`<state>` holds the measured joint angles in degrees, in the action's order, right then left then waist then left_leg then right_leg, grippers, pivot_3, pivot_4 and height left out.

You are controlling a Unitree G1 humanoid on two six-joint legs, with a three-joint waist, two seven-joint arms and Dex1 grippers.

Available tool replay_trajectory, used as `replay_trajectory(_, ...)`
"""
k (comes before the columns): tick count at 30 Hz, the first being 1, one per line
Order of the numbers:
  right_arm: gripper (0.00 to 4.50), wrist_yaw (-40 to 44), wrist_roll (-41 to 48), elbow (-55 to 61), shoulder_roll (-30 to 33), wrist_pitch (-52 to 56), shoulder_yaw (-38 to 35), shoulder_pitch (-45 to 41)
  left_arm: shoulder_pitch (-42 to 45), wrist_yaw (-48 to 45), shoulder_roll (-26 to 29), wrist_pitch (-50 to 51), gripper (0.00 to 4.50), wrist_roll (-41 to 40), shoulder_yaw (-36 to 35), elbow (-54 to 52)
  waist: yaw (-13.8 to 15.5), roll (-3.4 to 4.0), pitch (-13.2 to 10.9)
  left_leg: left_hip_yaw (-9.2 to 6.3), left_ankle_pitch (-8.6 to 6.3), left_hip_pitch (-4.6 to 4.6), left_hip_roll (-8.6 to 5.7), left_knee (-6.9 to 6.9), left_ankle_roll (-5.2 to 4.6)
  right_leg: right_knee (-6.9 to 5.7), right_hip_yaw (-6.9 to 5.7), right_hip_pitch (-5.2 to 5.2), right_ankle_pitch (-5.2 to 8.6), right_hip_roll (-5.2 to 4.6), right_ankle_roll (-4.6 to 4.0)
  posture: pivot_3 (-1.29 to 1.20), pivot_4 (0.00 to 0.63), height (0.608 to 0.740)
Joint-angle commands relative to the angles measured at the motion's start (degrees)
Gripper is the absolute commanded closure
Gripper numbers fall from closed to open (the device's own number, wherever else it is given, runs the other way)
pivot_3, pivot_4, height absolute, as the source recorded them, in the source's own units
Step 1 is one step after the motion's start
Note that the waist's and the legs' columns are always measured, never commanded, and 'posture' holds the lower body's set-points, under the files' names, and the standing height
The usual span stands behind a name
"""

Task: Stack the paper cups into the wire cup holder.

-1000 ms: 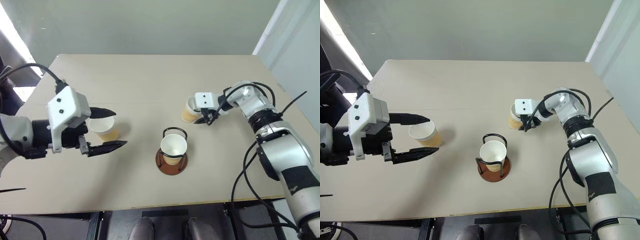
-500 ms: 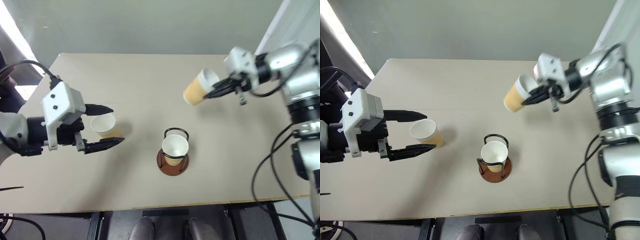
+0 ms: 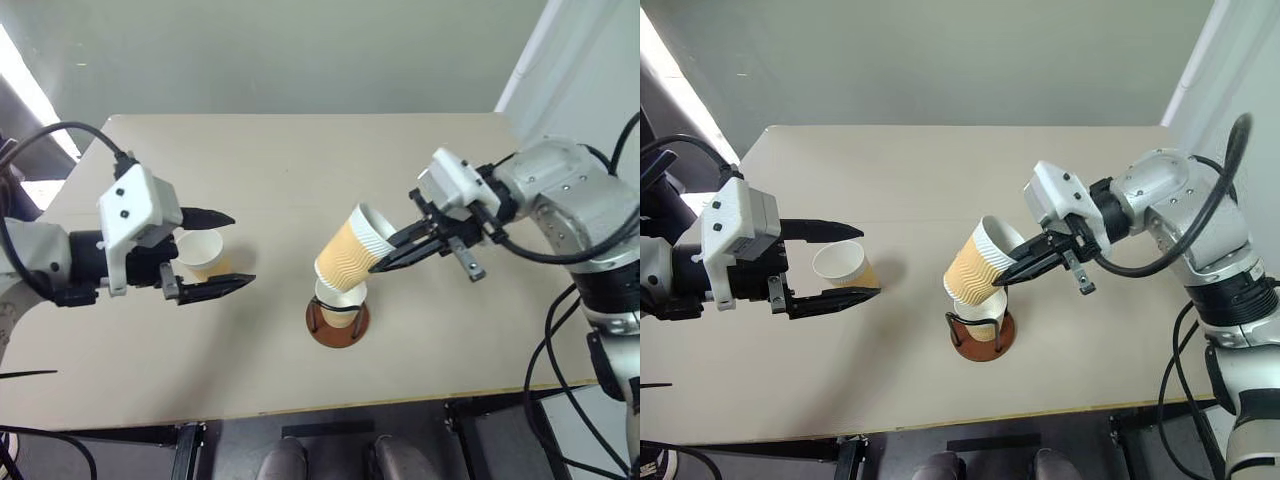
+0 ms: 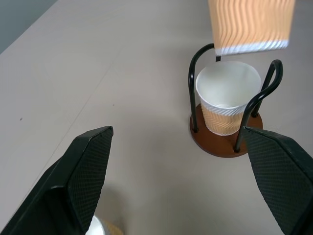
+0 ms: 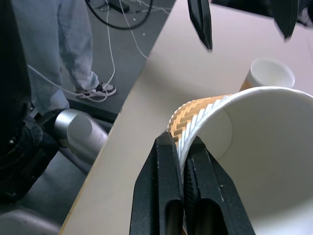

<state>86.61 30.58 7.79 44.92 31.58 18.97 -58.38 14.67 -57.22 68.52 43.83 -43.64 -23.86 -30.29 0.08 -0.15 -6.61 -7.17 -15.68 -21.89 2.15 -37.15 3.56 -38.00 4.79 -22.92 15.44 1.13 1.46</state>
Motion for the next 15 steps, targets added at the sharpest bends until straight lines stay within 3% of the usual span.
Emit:
replay_trajectory(1,4.46,1.27,-1.92,0.91,-0.24,-1.60,-0.48,-0.49,-0.03,0.54,0.48,0.53,0.00,-0.48,-2.10,-1.65,0.00,-0.01,0.00,0.00,0.00,-0.01,0.00,0.01,0.01,0.02,0.00,-0.01,0.00,0.00,0.00,0.00,0.150,0.740)
replay_trajectory(12,4.46,5.29,-6.15,-0.48,-1.77,-4.12,0.93,0.03,-0.99,0.37,0.67,1.28,0.00,-0.05,-3.81,-2.02,0.01,-0.01,0.01,0.00,-0.03,-0.04,-0.01,0.06,0.04,0.11,0.00,-0.01,0.00,0.02,0.00,0.00,0.150,0.740)
replay_trajectory(15,3.83,5.30,-7.81,-0.21,-2.04,-4.71,1.69,0.31,-0.88,0.36,0.70,1.16,0.00,0.17,-3.70,-1.88,0.01,-0.01,0.01,0.00,-0.03,-0.03,-0.01,0.05,0.04,0.09,0.00,-0.01,0.00,0.02,0.00,0.00,0.150,0.740)
